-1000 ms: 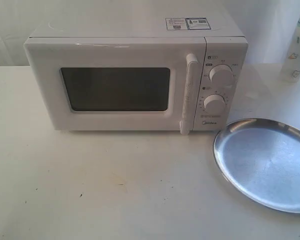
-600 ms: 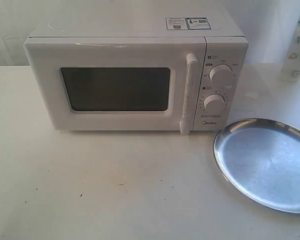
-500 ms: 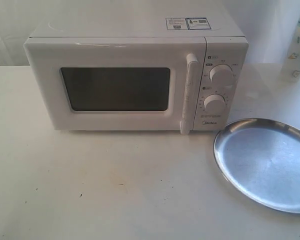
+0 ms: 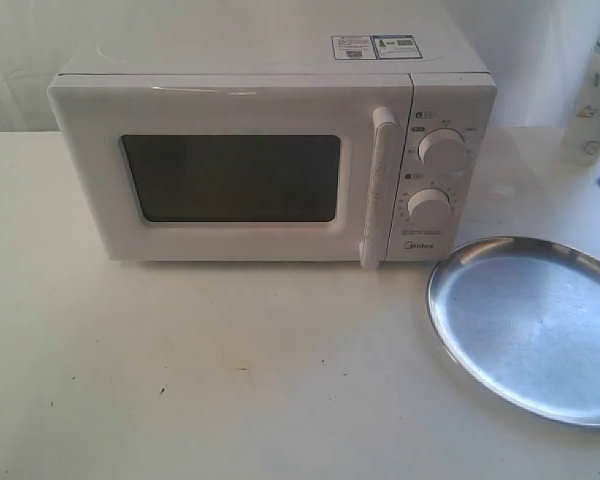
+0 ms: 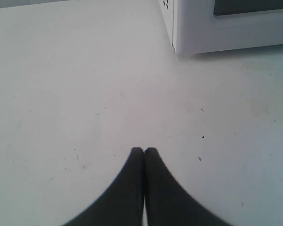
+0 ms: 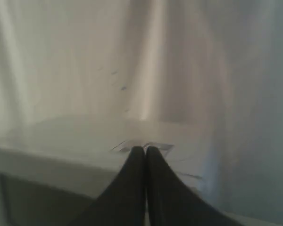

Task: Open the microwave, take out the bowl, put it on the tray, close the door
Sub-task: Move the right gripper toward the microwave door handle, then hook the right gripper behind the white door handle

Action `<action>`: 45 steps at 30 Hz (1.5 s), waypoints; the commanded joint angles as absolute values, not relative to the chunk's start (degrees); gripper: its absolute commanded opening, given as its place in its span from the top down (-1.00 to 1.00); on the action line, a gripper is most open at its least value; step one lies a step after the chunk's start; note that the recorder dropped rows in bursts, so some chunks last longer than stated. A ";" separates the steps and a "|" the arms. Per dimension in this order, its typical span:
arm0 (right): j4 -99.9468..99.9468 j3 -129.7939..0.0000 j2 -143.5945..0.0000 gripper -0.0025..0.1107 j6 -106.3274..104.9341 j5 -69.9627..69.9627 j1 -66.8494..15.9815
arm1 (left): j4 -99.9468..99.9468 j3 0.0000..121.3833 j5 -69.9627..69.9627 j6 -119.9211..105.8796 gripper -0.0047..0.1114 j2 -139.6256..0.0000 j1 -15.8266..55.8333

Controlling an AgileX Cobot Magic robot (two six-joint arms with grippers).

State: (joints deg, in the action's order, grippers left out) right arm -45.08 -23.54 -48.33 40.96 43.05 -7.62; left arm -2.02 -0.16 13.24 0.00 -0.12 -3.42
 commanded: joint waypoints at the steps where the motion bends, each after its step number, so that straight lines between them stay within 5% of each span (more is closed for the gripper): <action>1: -63.12 -29.14 -66.32 0.96 45.16 61.69 -7.35 | -2.56 0.00 13.33 0.00 0.92 0.00 -3.25; 12: -63.51 -31.94 -96.16 0.90 28.47 65.09 -7.35 | -2.56 0.00 13.33 0.00 0.92 0.00 -3.25; 15: -61.41 -31.94 -100.61 0.63 24.28 69.66 -7.46 | -2.56 0.00 13.33 0.00 0.92 0.00 -3.25; 20: -57.86 -32.62 -103.62 -0.14 17.66 69.96 -9.31 | -2.56 0.00 13.33 0.00 0.92 0.00 -3.25; 23: -55.93 -34.30 -104.88 -0.29 16.19 69.96 -11.84 | -2.56 0.00 13.33 0.00 0.92 0.00 -3.25; 31: -47.39 -38.38 -108.59 -0.28 6.45 59.39 -18.02 | -2.56 0.00 13.33 0.00 0.92 0.00 -3.25; 37: -46.08 -42.50 -112.83 -0.08 6.18 54.61 -20.88 | -2.56 0.00 13.33 0.00 0.92 0.00 -3.25; 40: -46.21 -44.25 -114.89 0.16 6.18 54.43 -21.78 | -2.56 0.00 13.33 0.00 0.92 0.00 -3.25; 44: -47.10 -45.47 -115.57 0.95 5.34 54.49 -22.30 | -2.56 0.00 13.33 0.00 0.92 0.00 -3.25; 45: -47.10 -45.51 -115.46 0.96 5.34 54.65 -22.30 | -2.56 0.00 13.33 0.00 0.92 0.00 -3.25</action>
